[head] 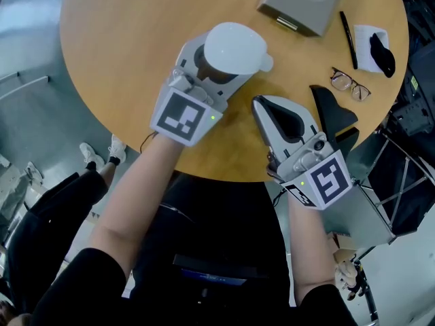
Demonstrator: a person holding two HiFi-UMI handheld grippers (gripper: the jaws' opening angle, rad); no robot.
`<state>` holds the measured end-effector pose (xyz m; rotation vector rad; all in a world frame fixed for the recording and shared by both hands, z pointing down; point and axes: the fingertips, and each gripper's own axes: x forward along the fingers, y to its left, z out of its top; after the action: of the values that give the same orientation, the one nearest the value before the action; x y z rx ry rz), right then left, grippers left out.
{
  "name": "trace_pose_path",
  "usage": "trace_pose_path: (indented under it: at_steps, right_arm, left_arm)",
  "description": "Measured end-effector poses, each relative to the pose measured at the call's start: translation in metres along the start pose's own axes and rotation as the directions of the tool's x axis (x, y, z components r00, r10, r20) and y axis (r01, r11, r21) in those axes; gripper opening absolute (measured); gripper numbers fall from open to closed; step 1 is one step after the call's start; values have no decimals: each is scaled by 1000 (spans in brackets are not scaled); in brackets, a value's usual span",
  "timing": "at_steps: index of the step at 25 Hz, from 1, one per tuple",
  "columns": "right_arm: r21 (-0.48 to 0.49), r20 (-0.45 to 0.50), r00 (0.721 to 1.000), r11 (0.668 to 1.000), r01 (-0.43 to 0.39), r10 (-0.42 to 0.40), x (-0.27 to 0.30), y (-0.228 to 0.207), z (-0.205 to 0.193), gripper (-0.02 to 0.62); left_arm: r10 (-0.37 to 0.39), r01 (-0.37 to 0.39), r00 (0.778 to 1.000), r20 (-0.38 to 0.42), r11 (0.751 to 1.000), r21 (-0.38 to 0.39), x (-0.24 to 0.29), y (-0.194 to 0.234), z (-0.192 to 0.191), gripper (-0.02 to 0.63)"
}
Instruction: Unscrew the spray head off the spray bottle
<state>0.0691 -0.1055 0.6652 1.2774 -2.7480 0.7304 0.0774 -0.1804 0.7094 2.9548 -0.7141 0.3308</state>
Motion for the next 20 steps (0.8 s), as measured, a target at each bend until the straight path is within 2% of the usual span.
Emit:
trace_pose_path:
  at_steps: [2,7,16,20]
  right_arm:
    - [-16,10,1000,1000,3,-3,-5,4,9,-8]
    - [-54,20,1000,998,-17,18,-17,19,36,2]
    - [-132,27,994,986,-99,104,-41,76,110,71]
    - [-146,35,989,979,-140,147,-53,107,146,124]
  left_arm:
    - [-4,5,1000,-17,1000,14,-6,-1,1,304]
    - [-10,9,999,-44,1000,-16,-33,-8,22,304]
    - [-73,73,994,-81,997,-4,-77,-38,105,304]
    - [-94,90,994,-47,993,-82,-94,-51,149,305]
